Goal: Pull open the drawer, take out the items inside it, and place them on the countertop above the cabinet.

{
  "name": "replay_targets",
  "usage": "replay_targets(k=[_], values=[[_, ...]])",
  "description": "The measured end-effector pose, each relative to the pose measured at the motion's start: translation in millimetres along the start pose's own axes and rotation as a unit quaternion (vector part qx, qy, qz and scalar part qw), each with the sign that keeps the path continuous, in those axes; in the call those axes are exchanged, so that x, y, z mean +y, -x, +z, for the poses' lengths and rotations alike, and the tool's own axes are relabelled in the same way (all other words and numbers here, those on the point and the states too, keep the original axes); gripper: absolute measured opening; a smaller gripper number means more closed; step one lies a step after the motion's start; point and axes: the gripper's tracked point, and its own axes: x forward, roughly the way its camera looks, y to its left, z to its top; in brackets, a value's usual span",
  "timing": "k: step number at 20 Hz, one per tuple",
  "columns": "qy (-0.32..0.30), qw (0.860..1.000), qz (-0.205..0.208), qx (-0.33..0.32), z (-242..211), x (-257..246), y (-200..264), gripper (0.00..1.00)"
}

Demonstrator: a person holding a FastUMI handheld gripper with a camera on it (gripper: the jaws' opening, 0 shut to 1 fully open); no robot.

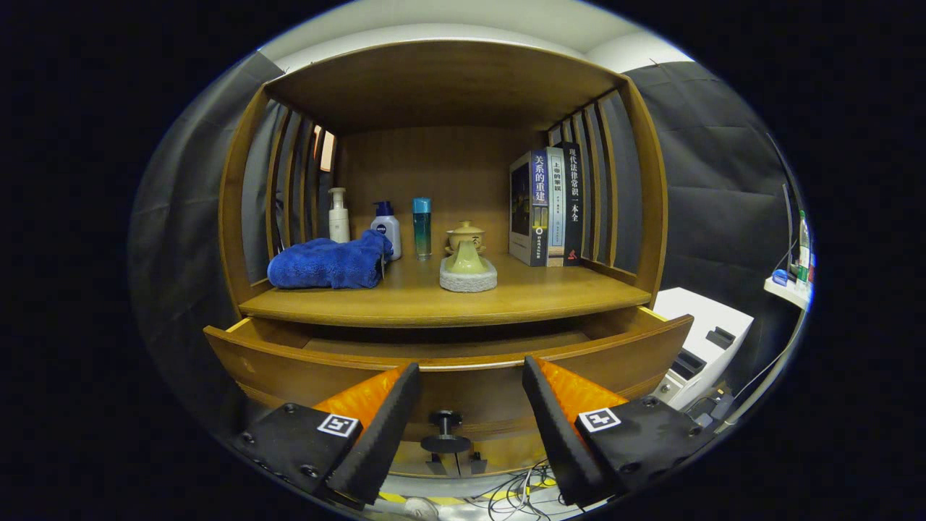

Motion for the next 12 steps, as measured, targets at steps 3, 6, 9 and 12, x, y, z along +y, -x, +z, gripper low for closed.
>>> replay_targets(k=[3, 6, 9, 12], values=[[-0.004, 1.000, 0.002, 0.002, 1, 0, -8, 0.95], [-0.002, 1.000, 0.001, 0.003, 3, 1, -14, 0.95], [-0.001, 1.000, -0.002, 0.004, 5, 1, -22, 0.95], [-0.002, 1.000, -0.002, 0.006, 7, 2, -33, 0.95]])
